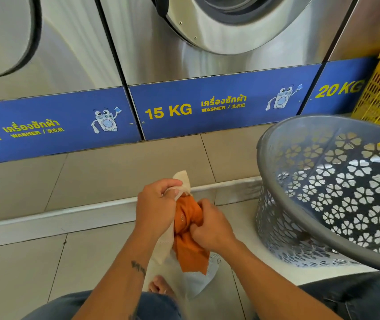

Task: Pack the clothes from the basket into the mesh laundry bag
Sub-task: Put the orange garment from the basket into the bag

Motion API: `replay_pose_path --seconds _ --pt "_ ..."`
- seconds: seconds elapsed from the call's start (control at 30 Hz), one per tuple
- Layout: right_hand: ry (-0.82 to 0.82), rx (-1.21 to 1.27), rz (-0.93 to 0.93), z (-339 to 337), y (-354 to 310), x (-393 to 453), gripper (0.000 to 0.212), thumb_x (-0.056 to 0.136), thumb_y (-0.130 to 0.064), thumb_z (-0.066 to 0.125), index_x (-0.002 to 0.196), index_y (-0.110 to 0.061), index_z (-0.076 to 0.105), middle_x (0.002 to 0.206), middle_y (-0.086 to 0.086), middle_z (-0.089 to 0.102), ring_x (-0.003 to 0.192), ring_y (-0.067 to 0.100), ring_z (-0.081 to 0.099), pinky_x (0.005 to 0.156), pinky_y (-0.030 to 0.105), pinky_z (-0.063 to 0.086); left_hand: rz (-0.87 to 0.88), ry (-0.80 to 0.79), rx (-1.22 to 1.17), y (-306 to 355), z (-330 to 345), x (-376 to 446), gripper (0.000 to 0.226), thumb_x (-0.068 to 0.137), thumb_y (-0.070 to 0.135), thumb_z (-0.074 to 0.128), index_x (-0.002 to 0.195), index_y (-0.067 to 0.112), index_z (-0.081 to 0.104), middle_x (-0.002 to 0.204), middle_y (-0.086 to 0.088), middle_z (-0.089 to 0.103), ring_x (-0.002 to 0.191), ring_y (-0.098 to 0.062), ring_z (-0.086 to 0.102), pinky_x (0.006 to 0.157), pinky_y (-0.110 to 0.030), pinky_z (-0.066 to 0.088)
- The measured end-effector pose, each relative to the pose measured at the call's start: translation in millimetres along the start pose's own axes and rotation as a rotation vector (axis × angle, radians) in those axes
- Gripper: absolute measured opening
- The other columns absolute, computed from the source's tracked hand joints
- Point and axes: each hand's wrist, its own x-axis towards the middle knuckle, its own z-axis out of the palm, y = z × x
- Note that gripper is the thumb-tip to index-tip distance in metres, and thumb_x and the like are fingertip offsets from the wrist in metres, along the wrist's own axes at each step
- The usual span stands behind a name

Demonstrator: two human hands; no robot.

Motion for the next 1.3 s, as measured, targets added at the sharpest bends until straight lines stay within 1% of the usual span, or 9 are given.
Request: replay_pose_path --seconds 0.2,0.33,0.5,0.63,0.73,0.87,1.1,1.2,1.3 --pt "0.142 0.310 -0.338 18.6 -30.9 -24.2 0.038 0.083 -0.017 0.063 0.116 -0.036 0.058 0.109 -0.013 0.064 0.099 0.007 0.060 0.084 0.027 0.053 -0.001 0.026 -0.006 0.0 -0.4 0.4 0.019 0.089 0.019 0.063 0.092 0.033 0.076 0.095 0.014 0.072 0.090 -0.008 0.065 0.079 -0.028 0.053" --pt "-0.012 0.259 -0.570 37.1 -26.5 -6.9 0.024 0.090 -0.010 0.049 0.106 -0.018 0.065 0.102 -0.012 0.061 0.094 0.008 0.058 0.078 0.024 0.051 -0.013 -0.049 -0.079 3.8 -2.9 -1.7 0.023 0.088 0.015 0.065 0.083 0.034 0.077 0.083 0.015 0.074 0.081 0.000 0.067 0.078 -0.023 0.052" --pt "-0.203 -0.144 -0.281 39.9 -2.0 32.2 0.035 0.089 -0.034 0.047 0.119 -0.022 0.060 0.127 0.000 0.062 0.114 0.026 0.058 0.095 0.043 0.050 0.019 -0.050 -0.077 4.2 -8.0 -2.1 0.023 0.089 0.011 0.065 0.086 0.029 0.079 0.086 0.020 0.072 0.081 0.009 0.064 0.067 -0.002 0.043" --pt "-0.308 -0.046 -0.068 24.9 -5.8 44.6 0.039 0.096 -0.021 0.048 0.135 -0.020 0.053 0.132 0.003 0.061 0.117 0.027 0.058 0.098 0.036 0.047 -0.009 -0.036 -0.053 1.9 -8.3 0.7 0.022 0.090 0.012 0.065 0.090 0.029 0.078 0.092 0.015 0.073 0.085 0.002 0.064 0.070 -0.012 0.044" --pt "-0.309 0.171 -0.047 10.6 -11.1 35.7 0.043 0.098 -0.009 0.046 0.138 -0.023 0.051 0.121 -0.005 0.061 0.109 0.018 0.061 0.082 0.013 0.047 -0.020 0.037 -0.005 1.5 -9.1 8.4 0.024 0.091 0.014 0.062 0.092 0.033 0.077 0.098 0.013 0.071 0.087 -0.005 0.062 0.069 -0.012 0.041" --pt "-0.339 -0.032 -0.096 -17.6 -17.1 25.0 0.048 0.096 -0.031 0.050 0.144 -0.033 0.044 0.146 -0.003 0.051 0.130 0.026 0.051 0.106 0.037 0.042 -0.029 0.097 0.005 2.2 -8.6 14.2 0.024 0.091 0.013 0.060 0.093 0.031 0.076 0.100 0.008 0.073 0.088 -0.015 0.064 0.075 -0.025 0.048" --pt "-0.320 -0.378 -0.096 -26.3 -41.9 -16.0 0.075 0.082 -0.055 0.063 0.145 -0.026 0.033 0.131 0.000 0.059 0.108 0.024 0.060 0.083 0.031 0.047 -0.060 0.030 0.045 7.8 -10.7 11.0 0.031 0.093 0.008 0.057 0.104 0.030 0.075 0.119 0.004 0.068 0.094 -0.010 0.054 0.067 -0.013 0.037" --pt "-0.293 -0.102 -0.113 -4.9 -34.2 -18.8 0.025 0.087 -0.029 0.065 0.107 -0.025 0.051 0.107 -0.005 0.057 0.090 0.011 0.054 0.073 0.020 0.045 -0.031 -0.060 0.056 8.6 -13.7 4.7 0.035 0.091 0.004 0.056 0.106 0.030 0.075 0.123 0.004 0.067 0.099 -0.010 0.056 0.067 -0.007 0.035" --pt "-0.081 0.083 -0.075 11.1 -29.5 -6.6 0.010 0.082 -0.009 0.059 0.082 -0.016 0.052 0.085 -0.004 0.056 0.074 0.014 0.050 0.062 0.025 0.043 -0.028 -0.151 0.076 7.9 -18.0 1.3 0.040 0.089 0.000 0.053 0.106 0.029 0.076 0.123 0.006 0.067 0.101 -0.009 0.057 0.080 -0.012 0.040"
